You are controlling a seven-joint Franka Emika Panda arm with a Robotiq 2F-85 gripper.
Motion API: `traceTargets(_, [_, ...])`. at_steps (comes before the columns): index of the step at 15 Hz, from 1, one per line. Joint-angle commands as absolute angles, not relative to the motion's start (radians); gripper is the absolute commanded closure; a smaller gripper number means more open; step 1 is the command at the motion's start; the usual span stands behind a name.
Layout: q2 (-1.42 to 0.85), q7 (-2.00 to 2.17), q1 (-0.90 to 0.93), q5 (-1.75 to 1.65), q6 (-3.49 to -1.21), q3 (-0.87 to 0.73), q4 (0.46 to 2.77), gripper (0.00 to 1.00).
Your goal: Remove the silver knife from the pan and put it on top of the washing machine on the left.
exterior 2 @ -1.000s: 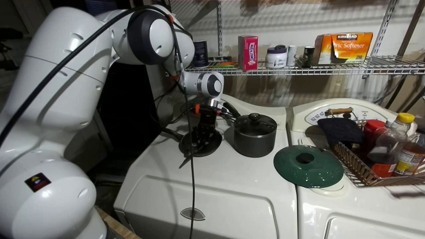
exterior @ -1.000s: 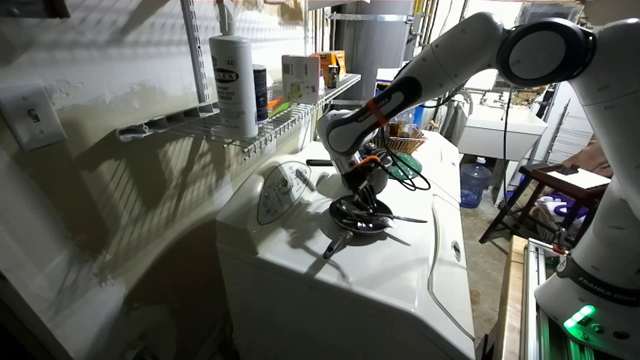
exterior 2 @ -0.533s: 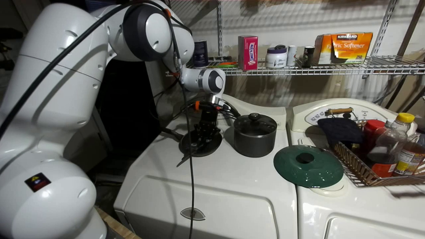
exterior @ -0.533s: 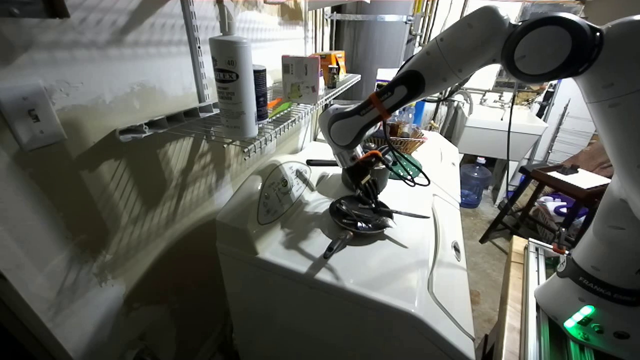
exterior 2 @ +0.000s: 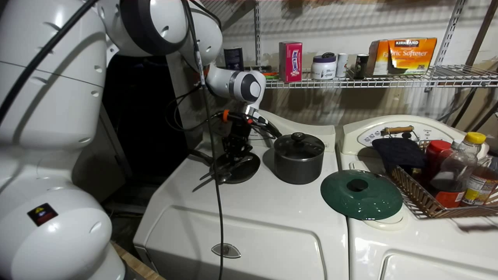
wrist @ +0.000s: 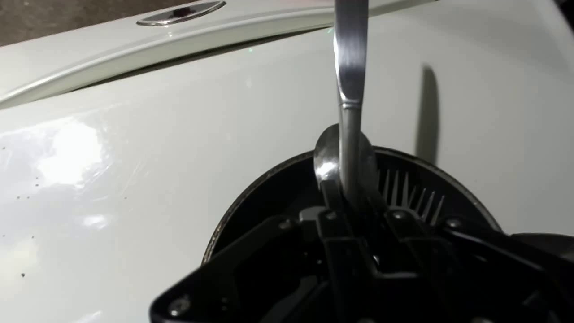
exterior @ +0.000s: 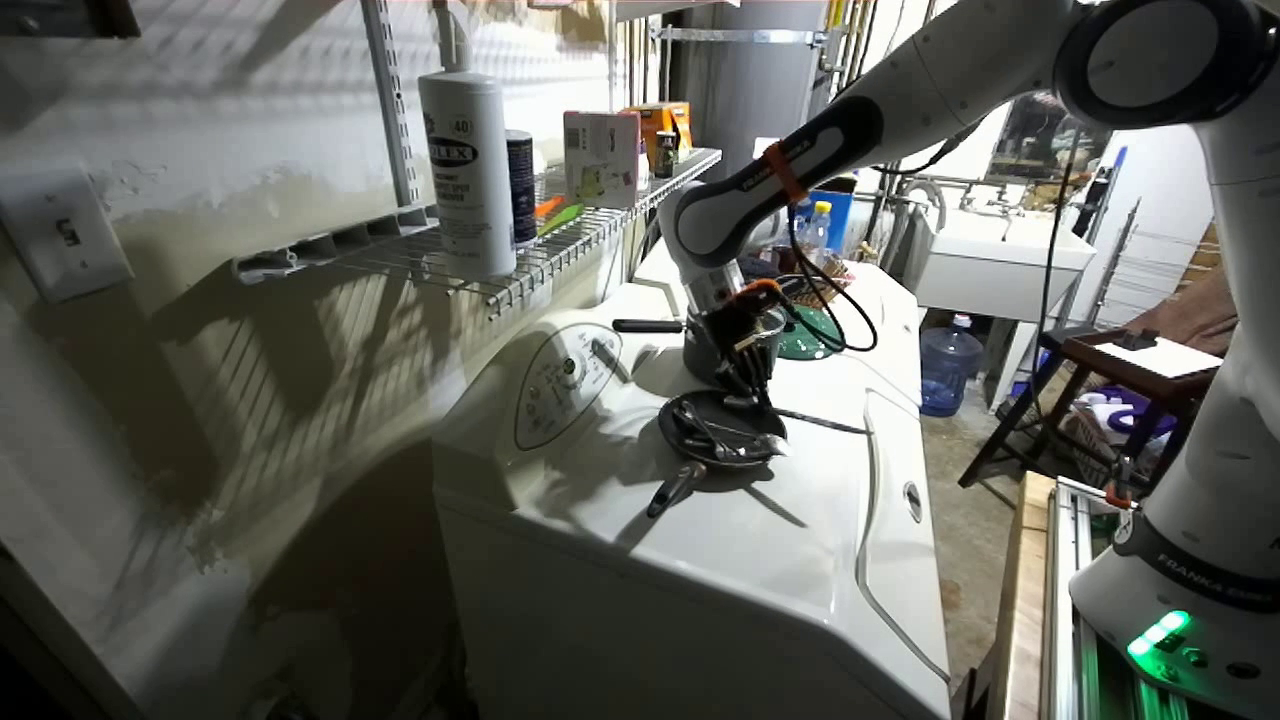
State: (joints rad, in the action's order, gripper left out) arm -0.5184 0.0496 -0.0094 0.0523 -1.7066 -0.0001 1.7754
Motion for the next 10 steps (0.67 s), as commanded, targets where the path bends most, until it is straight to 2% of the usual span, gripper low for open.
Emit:
traceTargets(1, [-0.381, 0.039, -0.05, 0.165, -1.773, -0.001, 1.947, 0.96])
traceTargets(10, [-0.15, 0.07, -0.129, 0.307, -1.877, -0.09, 2.264, 0.96])
